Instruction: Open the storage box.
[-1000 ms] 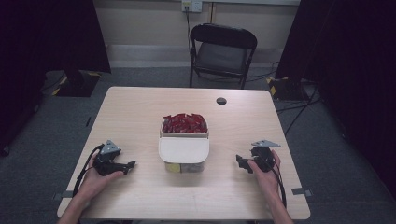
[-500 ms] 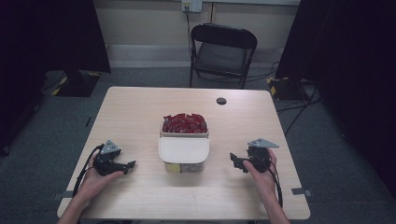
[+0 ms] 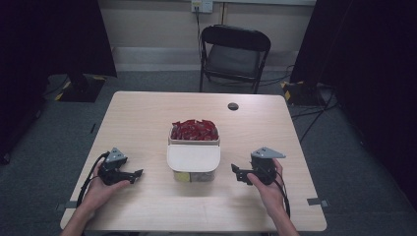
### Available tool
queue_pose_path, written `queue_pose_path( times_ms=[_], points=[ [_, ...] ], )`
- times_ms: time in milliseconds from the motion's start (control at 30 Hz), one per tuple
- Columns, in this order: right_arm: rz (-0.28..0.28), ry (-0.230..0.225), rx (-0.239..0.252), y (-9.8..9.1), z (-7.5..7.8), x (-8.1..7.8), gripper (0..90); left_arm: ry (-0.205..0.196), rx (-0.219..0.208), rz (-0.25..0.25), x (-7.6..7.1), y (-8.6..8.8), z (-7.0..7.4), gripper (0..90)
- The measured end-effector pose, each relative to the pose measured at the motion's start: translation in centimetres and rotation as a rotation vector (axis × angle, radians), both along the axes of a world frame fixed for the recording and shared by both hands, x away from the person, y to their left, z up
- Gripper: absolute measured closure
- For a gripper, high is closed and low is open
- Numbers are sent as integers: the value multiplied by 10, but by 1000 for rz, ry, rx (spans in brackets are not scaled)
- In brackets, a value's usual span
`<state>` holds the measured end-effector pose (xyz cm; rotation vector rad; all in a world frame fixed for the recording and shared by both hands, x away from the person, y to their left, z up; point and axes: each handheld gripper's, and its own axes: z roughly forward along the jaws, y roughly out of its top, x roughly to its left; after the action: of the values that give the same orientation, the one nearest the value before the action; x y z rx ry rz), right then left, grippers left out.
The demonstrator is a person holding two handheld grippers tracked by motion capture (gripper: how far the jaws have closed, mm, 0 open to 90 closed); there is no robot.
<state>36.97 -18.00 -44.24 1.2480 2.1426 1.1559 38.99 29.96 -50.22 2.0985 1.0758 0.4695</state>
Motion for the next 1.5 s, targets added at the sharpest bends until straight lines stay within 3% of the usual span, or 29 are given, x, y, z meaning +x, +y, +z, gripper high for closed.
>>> queue_pose_path(
  times_ms=[400,633,833,1200,1500],
  points=[
    [103,-5,3,29,4,-11,147,1,0,0,0,0,0,147],
    [139,-14,-20,42,4,-14,149,0,0,0,0,0,0,148],
    [173,-8,-11,55,2,-12,147,1,0,0,0,0,0,148],
    [197,9,5,62,-1,-7,141,0,0,0,0,0,0,148],
    [205,-4,19,64,2,-7,145,0,0,1,0,0,0,148]
  ],
)
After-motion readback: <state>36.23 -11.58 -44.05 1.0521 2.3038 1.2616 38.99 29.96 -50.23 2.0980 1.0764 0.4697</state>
